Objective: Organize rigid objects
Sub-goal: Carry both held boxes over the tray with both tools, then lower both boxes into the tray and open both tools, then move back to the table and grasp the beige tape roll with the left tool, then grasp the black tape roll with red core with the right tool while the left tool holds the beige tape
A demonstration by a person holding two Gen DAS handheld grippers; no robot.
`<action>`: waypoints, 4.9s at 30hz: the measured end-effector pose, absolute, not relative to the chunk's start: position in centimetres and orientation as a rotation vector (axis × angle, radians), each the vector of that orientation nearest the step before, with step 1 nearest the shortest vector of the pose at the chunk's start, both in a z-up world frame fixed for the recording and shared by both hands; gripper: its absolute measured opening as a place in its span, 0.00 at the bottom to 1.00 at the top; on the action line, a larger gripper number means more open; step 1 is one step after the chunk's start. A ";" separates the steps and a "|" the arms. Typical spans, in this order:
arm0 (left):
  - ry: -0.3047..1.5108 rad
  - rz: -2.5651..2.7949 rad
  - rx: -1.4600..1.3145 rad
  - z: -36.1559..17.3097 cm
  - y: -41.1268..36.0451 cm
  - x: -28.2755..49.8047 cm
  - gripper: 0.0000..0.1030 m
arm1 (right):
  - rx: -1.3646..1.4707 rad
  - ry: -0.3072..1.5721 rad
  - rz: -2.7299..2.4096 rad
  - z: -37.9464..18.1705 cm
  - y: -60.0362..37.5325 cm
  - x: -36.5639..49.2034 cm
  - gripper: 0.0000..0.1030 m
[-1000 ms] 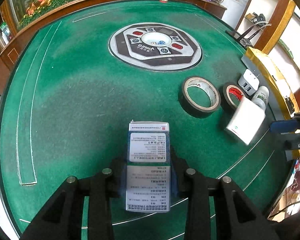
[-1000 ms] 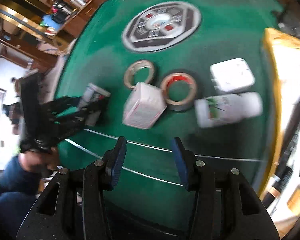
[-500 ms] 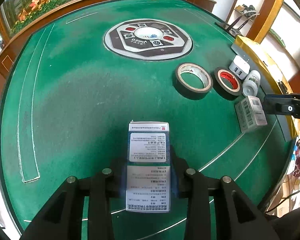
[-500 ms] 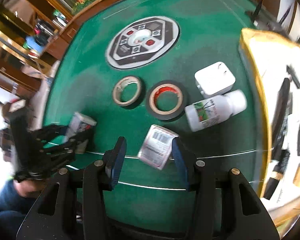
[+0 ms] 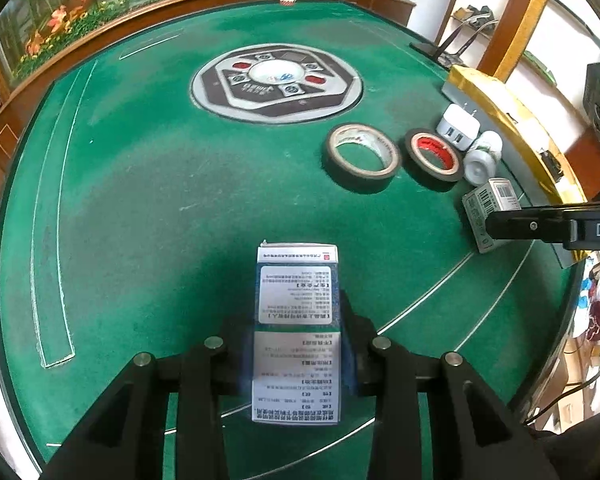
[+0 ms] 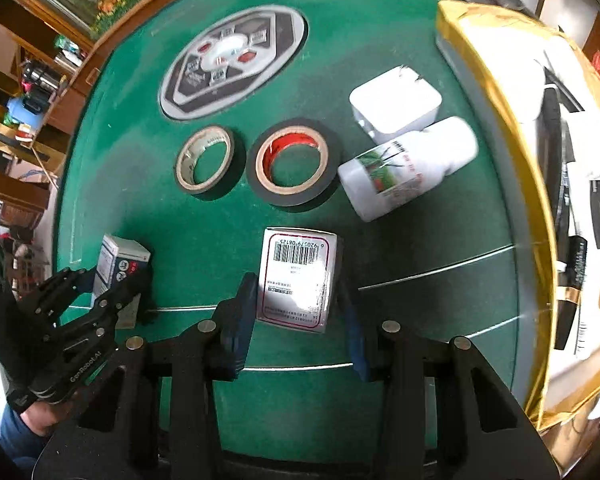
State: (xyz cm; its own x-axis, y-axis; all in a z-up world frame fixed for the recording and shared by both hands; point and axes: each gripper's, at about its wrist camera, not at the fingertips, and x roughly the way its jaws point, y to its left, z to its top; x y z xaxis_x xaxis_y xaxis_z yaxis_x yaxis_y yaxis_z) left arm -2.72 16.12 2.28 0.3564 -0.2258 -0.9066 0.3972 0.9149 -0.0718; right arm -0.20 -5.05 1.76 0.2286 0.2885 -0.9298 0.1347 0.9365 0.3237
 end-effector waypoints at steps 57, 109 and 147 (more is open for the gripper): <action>1.133 -0.988 0.298 4.5 -14.7 -4.2 0.49 | 0.643 1.163 -0.100 4.7 -28.9 -6.5 0.39; 1.106 -0.390 0.166 1.5 8.0 4.4 0.75 | 0.528 1.115 -0.043 8.1 -18.7 -7.9 0.50; 1.147 -0.220 0.134 1.2 14.2 -1.6 0.57 | -0.065 1.367 0.383 0.9 -2.3 8.4 0.69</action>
State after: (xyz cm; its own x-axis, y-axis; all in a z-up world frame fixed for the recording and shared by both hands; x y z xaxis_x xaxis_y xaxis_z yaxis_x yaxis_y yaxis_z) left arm -1.63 14.24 1.20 0.3928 -0.1040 -0.9137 0.2406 0.9706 -0.0071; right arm 8.45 -2.33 0.93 0.1507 0.2293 -0.9616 -0.3037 0.9364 0.1757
